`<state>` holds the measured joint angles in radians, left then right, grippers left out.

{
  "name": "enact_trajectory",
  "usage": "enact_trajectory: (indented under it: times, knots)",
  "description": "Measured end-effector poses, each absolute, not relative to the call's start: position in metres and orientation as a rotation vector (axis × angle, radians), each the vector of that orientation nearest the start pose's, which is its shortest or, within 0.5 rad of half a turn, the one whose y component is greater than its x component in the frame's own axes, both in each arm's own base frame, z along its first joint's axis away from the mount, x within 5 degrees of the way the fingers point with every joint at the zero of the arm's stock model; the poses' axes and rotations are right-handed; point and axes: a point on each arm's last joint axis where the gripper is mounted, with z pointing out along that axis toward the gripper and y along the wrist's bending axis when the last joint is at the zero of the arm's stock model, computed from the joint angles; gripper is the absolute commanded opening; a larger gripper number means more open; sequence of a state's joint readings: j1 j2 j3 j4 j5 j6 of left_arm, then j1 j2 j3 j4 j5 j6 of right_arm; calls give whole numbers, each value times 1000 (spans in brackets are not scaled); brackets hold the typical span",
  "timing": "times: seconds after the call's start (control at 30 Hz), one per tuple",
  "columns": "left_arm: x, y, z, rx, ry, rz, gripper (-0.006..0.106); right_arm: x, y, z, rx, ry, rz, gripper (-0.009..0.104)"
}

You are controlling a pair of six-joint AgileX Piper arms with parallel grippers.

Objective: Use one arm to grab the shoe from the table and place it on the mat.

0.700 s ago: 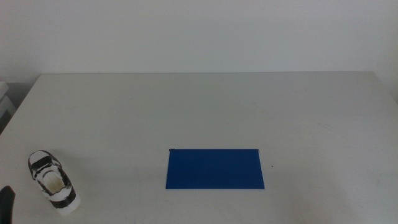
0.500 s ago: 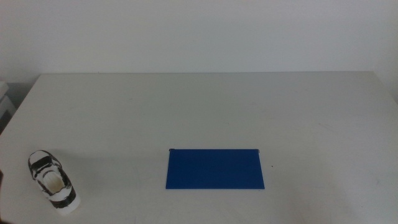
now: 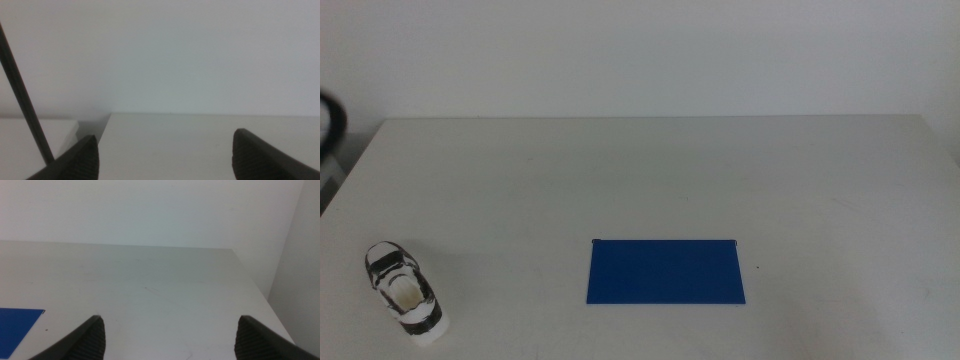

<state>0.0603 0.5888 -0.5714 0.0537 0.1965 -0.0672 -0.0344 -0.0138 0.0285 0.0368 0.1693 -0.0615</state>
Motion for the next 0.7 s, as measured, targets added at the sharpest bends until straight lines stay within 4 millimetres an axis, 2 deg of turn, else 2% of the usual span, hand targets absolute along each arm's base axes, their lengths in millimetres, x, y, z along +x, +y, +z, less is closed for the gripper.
enact_trajectory:
  times: [0.17,0.33,0.5,0.7]
  knots:
    - [146,11,367,-88,1847,48,88,56,-1,189,3,1668,-40,66]
    - [163,13,382,-110,2025,52,88,56,-1,189,3,1668,-40,66]
    - [180,14,381,-183,2207,26,88,56,-1,189,3,1668,-40,66]
    - [203,15,366,-266,2371,-15,88,56,-1,189,3,1668,-40,66]
